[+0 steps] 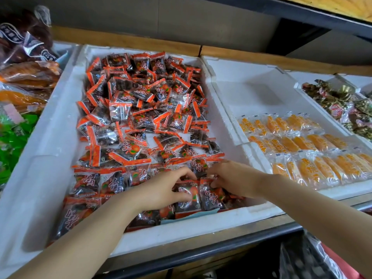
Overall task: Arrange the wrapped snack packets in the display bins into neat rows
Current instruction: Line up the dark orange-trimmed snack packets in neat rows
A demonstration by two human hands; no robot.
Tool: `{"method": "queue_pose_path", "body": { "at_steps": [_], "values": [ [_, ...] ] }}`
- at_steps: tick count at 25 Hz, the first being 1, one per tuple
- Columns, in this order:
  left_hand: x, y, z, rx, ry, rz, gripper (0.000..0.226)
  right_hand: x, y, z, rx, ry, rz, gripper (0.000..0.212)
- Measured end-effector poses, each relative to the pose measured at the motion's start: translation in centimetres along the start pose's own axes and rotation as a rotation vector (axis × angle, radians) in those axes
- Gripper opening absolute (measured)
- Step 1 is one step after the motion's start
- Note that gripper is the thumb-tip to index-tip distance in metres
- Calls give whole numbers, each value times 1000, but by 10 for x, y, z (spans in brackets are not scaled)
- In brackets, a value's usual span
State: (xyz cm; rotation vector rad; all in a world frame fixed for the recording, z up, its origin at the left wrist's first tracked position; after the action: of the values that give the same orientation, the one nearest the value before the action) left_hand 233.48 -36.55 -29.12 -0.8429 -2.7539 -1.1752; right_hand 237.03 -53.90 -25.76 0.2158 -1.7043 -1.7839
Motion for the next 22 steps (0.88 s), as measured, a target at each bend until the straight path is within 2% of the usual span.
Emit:
{"method": "queue_pose_path", "body": {
  "at_steps": [5,10,12,15,18,22],
  "values": [
    [-4,-5,1,-30,-1,-3,47,-1,-1,3,83,20,-45,17],
    [7,-4,-7,-95,-26,-48,56,5,6,4,2,6,-70,26],
    [12,5,-12,-58,-48,-175,50,1,18,5,-31,2,-156,28],
    [11,38,-11,-61,-68,-497,46,-22,38,11,-150,13,-288,37],
    [-2,70,4,-108,36,-589,58,-57,47,23,-291,20,-319,56],
    [-18,88,35,-486,342,-410,76,-100,36,41,-290,17,-250,64]
  ]
}}
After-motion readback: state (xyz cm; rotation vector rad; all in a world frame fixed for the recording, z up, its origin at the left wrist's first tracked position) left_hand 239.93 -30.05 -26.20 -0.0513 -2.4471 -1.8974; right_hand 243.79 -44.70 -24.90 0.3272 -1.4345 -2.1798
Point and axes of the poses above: each hand's wrist, its own x-axis away from the middle knuckle, its own y-axis out of the back of the hand, z = x × y, the point moved 3 cm from there along -x, towards the middle knuckle, and after that the axes turned 3 degrees about z, right-handed, at the moved point
